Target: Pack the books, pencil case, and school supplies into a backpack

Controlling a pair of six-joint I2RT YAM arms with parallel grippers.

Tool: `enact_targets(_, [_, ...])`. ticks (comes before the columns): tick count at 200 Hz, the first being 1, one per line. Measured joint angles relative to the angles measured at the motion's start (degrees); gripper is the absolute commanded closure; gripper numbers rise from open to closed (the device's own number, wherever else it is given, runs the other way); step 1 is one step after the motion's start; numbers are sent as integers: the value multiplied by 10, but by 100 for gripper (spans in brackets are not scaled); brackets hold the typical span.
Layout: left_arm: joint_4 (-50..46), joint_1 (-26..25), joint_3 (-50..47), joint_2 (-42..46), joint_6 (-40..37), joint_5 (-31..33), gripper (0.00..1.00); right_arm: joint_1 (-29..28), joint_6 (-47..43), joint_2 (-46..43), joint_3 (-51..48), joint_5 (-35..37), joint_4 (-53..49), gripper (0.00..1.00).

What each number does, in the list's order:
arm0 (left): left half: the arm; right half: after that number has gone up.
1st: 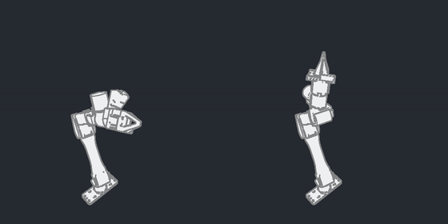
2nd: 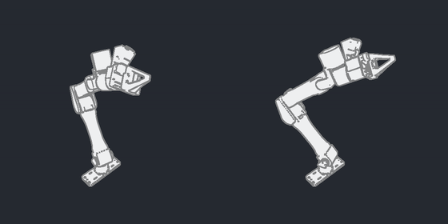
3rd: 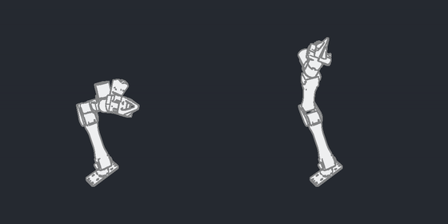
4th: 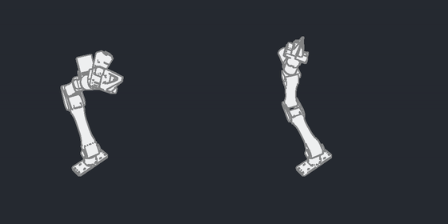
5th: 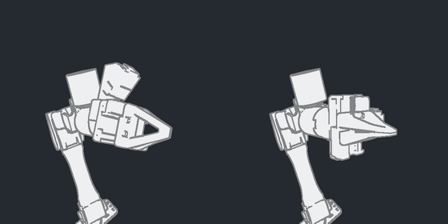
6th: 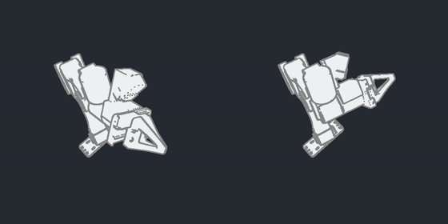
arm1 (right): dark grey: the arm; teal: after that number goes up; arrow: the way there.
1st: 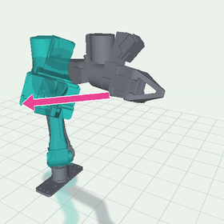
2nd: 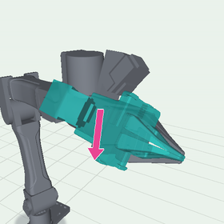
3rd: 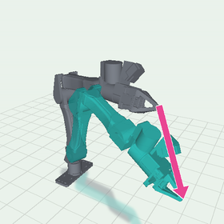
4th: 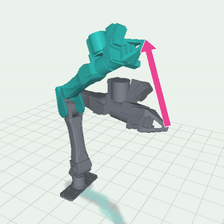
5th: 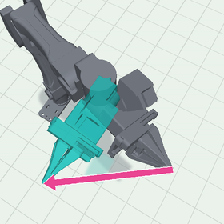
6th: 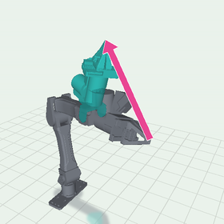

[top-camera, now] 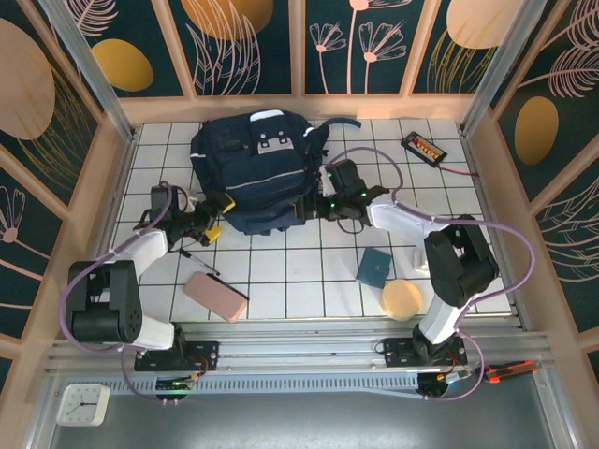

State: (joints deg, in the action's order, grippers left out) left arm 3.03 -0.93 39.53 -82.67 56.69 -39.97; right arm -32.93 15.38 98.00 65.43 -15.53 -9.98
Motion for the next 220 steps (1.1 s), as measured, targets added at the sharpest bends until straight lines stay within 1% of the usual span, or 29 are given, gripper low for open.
enact_targets(21, [89,-47,-6,-24,81,-5,2,12,-70,7,2,-24,38,17])
enact_targets(35, [139,-69,-9,-53,128,-7,1,12,-111,38,27,-40,39,19])
enact_targets(59, [183,-73,-10,-90,177,-4,1,12,-174,115,84,-57,37,20])
enact_targets(77, [204,-73,-10,-104,202,-2,1,12,-211,147,99,-60,29,21])
enact_targets(116, [214,-73,-3,-127,219,0,1,12,-270,165,113,-62,18,23])
enact_targets(136, [213,-73,2,-132,219,0,1,12,-292,171,116,-60,16,28])
enact_targets(151, [212,-73,4,-135,219,0,1,12,-310,184,127,-57,7,34])
enact_targets(169, [212,-73,6,-137,219,0,1,11,-323,194,134,-50,0,36])
enact_targets(179, [212,-73,6,-138,219,0,1,10,-329,194,134,-43,0,39])
enact_targets(185, [212,-73,6,-138,219,0,2,9,-332,194,134,-39,1,42])
enact_targets(193, [212,-73,6,-138,219,0,1,8,-335,194,133,-31,2,48])
enact_targets(204, [212,-73,6,-138,218,0,1,6,-345,195,133,-15,4,68])
enact_targets(211, [211,-73,6,-138,218,0,1,5,-348,196,133,-3,5,76])
enact_targets(220, [209,-73,7,-137,218,1,2,3,-349,199,133,11,6,84])
